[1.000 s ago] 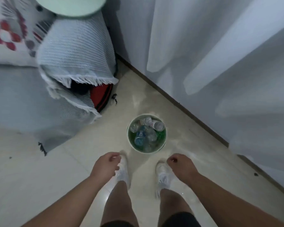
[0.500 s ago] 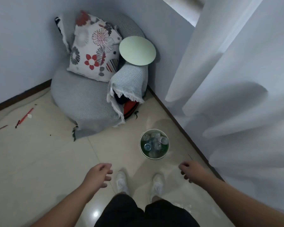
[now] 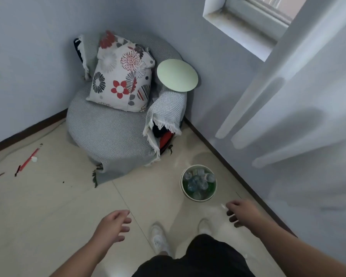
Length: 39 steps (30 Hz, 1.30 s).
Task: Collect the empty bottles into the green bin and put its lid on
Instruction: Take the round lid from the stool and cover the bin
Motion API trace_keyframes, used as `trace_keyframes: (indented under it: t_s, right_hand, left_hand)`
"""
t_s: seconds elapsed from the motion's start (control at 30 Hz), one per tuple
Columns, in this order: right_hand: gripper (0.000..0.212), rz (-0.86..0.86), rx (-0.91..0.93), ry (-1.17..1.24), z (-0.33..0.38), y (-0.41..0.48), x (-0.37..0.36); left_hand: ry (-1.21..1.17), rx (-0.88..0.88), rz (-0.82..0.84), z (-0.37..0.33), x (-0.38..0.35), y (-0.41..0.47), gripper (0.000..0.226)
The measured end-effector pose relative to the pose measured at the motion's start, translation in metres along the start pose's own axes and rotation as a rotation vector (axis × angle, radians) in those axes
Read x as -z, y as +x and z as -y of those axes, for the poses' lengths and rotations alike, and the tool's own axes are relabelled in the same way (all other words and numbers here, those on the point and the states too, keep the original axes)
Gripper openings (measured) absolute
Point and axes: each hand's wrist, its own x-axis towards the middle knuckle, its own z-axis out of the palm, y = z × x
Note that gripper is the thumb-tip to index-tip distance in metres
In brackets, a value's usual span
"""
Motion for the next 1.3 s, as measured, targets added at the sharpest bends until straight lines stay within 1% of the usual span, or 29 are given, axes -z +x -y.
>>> trace_keyframes:
  t_s: [0.23,0.4,0.63,0.77,0.87,1.1,1.17,1.3]
  right_hand:
    - [0.019,-0.007,0.006,0.029,0.033,0.0,-0.022]
    - [0.017,-0.02,-0.013,0.077,0.057,0.015,-0.033]
    - [0.022,0.005,-0.022,0.11,0.107,0.058,-0.042]
    - [0.022,0.026,-0.002,0.104,0.159,0.079,-0.032]
    - [0.019,-0.016,0.032,0.089,0.204,0.094,-0.021]
    - [0.019,-0.099,0.058,0.18,0.301,0.129,-0.008]
    - [0.019,-0.12,0.058,0.205,0.327,0.135,-0.01]
    - [0.019,-0.168,0.049,0.355,0.374,0.147,-0.017]
  left_hand:
    - [-0.035,-0.025,0.018,-0.027,0.039,0.029,0.019]
    - [-0.029,-0.039,0.015,-0.071,0.048,0.054,0.019]
    - [0.017,-0.039,-0.02,-0.139,0.07,0.098,0.019]
    - [0.009,-0.024,-0.061,-0.173,0.084,0.12,0.018]
    - [-0.003,-0.009,-0.078,-0.194,0.09,0.131,0.018]
    - [0.007,0.018,-0.014,-0.257,0.095,0.187,0.022]
    - [0.061,-0.023,0.016,-0.28,0.096,0.21,0.022]
    - [0.343,-0.179,0.135,-0.339,0.102,0.256,0.02]
